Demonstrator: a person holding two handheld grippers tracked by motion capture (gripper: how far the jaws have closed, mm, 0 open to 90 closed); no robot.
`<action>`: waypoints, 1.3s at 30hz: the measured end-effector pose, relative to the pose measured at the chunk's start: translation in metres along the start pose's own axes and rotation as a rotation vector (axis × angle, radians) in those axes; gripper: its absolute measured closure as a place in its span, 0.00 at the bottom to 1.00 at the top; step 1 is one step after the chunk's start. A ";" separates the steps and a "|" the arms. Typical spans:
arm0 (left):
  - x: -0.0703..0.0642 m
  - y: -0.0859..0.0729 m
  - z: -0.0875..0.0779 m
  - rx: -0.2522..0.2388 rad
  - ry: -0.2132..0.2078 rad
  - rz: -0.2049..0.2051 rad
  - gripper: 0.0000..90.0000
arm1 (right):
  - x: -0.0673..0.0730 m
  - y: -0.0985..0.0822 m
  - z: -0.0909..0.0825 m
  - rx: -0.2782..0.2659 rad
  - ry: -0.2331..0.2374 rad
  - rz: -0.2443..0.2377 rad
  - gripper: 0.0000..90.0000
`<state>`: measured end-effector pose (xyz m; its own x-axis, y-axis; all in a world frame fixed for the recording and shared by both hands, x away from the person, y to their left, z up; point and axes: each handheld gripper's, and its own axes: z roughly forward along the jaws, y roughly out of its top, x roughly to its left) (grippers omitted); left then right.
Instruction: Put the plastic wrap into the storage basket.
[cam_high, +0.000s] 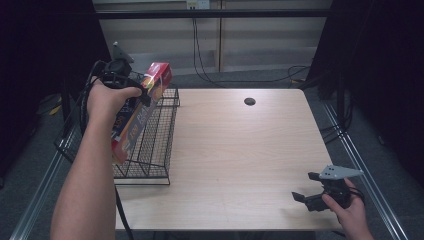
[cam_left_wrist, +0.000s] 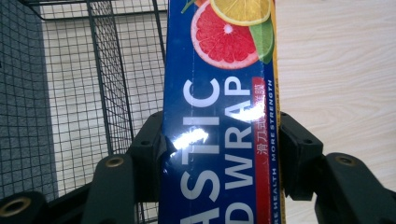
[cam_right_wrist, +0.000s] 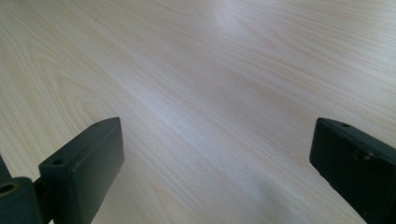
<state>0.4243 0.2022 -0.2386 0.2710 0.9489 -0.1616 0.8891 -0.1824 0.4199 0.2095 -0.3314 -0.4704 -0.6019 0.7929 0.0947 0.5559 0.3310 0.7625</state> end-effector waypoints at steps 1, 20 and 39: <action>0.000 0.000 0.000 0.000 0.000 0.000 0.49 | 0.000 0.000 0.000 0.000 0.000 0.000 0.03; 0.020 -0.005 -0.011 -0.023 0.043 -0.052 0.49 | 0.001 0.000 0.001 0.002 0.000 0.002 0.03; 0.038 -0.010 -0.018 -0.040 0.080 -0.105 0.49 | 0.002 0.002 0.001 -0.002 0.000 -0.002 0.03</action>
<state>0.4188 0.2448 -0.2329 0.1454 0.9800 -0.1357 0.8950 -0.0718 0.4403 0.2098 -0.3281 -0.4696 -0.6027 0.7926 0.0929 0.5537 0.3315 0.7639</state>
